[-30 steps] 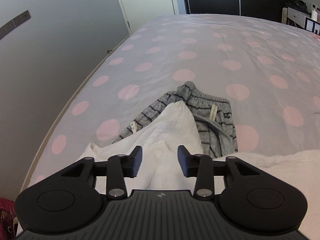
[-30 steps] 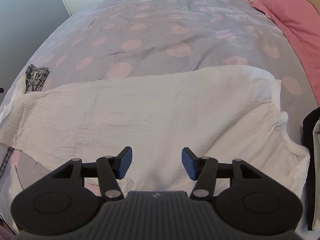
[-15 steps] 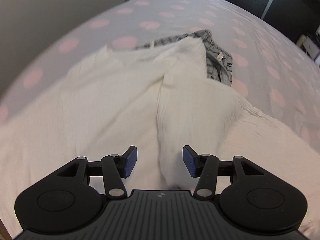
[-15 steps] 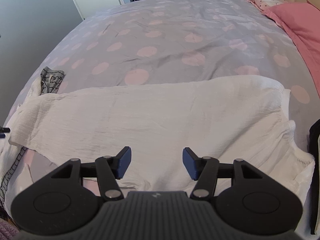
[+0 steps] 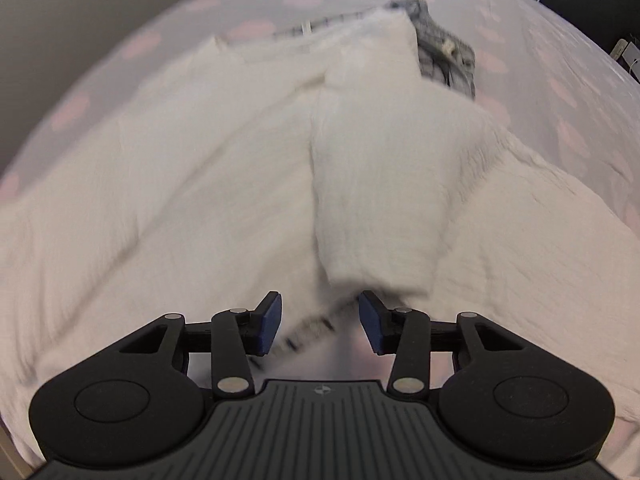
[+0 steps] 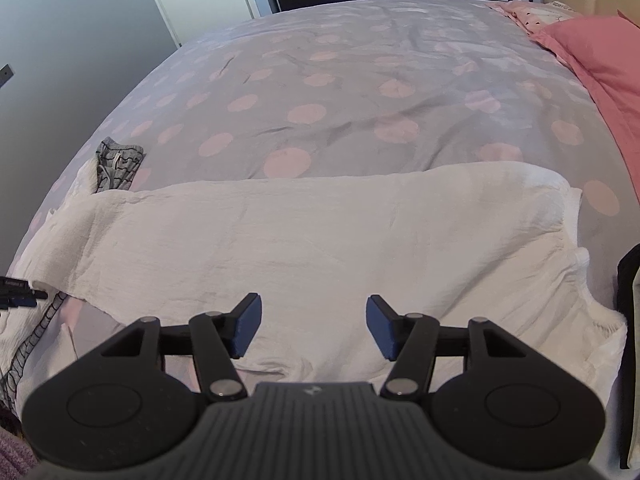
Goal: Fold clothes
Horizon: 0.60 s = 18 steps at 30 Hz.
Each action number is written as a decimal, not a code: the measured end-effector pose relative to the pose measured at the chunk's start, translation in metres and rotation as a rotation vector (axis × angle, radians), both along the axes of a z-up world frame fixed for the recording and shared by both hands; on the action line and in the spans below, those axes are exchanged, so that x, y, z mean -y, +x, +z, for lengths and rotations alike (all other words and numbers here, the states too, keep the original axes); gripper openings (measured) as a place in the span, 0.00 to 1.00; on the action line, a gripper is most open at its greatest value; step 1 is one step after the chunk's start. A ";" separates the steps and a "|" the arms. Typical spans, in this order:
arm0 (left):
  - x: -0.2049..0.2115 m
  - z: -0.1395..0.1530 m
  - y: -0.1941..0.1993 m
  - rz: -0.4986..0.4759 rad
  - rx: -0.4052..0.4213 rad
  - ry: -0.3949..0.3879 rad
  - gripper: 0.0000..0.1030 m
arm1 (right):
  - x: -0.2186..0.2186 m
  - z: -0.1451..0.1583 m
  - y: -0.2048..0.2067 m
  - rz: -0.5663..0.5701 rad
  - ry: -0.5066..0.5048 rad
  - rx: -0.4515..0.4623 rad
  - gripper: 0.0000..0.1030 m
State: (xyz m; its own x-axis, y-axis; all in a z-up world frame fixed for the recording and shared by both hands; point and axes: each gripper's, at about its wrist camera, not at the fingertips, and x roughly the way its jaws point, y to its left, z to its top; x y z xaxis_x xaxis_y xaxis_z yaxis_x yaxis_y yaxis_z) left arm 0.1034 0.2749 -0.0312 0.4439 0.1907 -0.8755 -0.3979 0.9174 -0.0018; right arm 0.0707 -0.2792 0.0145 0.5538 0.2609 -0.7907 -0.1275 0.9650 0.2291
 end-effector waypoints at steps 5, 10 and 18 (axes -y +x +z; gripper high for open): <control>-0.010 0.024 -0.007 0.130 0.104 0.209 0.39 | 0.000 0.001 0.001 0.011 -0.005 0.004 0.60; -0.027 0.034 -0.022 0.196 0.097 0.259 0.39 | 0.014 -0.002 -0.001 -0.025 -0.036 0.011 0.60; -0.011 0.030 -0.039 -0.072 0.023 0.154 0.40 | 0.058 -0.004 -0.016 -0.133 -0.051 0.002 0.60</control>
